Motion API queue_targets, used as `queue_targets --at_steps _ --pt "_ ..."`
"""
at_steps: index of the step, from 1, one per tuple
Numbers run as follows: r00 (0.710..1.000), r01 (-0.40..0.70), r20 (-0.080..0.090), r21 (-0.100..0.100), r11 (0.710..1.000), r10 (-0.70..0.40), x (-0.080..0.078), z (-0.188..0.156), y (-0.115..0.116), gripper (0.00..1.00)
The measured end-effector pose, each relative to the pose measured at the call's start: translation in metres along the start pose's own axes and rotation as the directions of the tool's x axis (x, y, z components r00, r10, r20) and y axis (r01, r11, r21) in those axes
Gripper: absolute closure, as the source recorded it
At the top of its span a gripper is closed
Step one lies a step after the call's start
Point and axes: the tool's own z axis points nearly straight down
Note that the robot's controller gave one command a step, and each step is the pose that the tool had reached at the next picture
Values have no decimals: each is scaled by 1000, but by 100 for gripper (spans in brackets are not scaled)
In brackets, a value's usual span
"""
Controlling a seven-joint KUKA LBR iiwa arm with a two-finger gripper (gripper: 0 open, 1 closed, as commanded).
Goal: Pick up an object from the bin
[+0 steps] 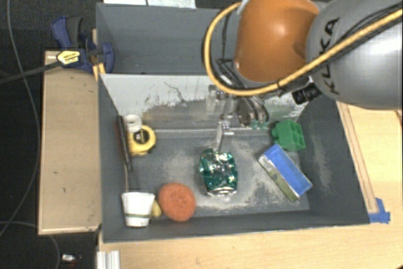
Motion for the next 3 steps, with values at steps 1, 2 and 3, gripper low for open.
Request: queue_targets --at_steps 1,2,3 --pt "1000 -3 8 -1 1000 3 -1 -5 -1 0" --pt "998 -65 8 -2 998 65 14 22 -32 0" --pt "997 -74 12 -4 997 74 26 29 -49 0"
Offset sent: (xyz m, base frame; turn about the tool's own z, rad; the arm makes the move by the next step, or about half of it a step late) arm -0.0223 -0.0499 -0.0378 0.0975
